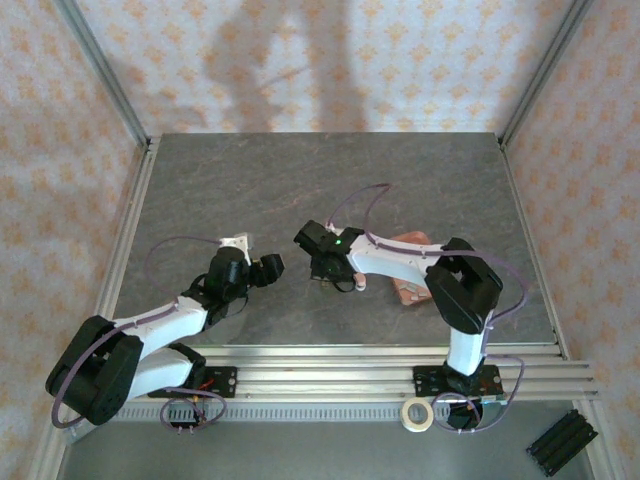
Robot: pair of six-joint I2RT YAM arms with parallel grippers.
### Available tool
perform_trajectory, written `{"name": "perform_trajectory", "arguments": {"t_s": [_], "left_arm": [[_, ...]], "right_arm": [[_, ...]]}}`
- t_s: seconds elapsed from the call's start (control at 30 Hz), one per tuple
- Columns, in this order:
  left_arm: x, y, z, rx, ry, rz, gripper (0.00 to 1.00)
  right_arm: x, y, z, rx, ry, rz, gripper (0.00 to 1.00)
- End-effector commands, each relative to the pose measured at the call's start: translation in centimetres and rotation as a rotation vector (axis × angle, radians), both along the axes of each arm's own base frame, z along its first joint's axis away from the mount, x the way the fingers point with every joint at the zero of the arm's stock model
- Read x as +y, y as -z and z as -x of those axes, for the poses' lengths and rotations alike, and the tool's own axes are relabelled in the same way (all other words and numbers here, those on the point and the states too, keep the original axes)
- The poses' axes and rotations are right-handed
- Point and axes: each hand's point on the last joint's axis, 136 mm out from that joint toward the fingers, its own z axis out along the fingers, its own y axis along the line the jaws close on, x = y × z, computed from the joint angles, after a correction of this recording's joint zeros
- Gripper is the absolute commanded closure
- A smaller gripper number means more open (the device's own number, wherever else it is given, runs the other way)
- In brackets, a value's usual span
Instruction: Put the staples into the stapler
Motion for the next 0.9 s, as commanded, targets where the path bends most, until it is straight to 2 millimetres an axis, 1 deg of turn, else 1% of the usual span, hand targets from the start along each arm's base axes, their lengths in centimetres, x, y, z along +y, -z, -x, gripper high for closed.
{"name": "perform_trajectory", "arguments": {"t_s": [0.0,0.37,0.63,0.87], "left_arm": [[0.2,0.2,0.0,-0.005,0.009,-0.004,0.28],[0.4,0.7,-0.1,0.007,0.011,-0.011,0.28],[0.6,0.5,-0.3,-0.001,0.008,-0.014,0.28],[0.7,0.6,-0.3,0.001,0.004,-0.020,0.28]], "right_arm": [[0.3,-0.4,-0.9,-0.038,0.040,0.011,0.88],[0.0,0.3,-0.9,-0.031,0.044,0.035,0.88],[-0.3,0.7,-0.8,-0.023,0.036,0.062,0.88],[-0.5,0.4,-0.9,-0.034,0.031,0.067,0.88]]}}
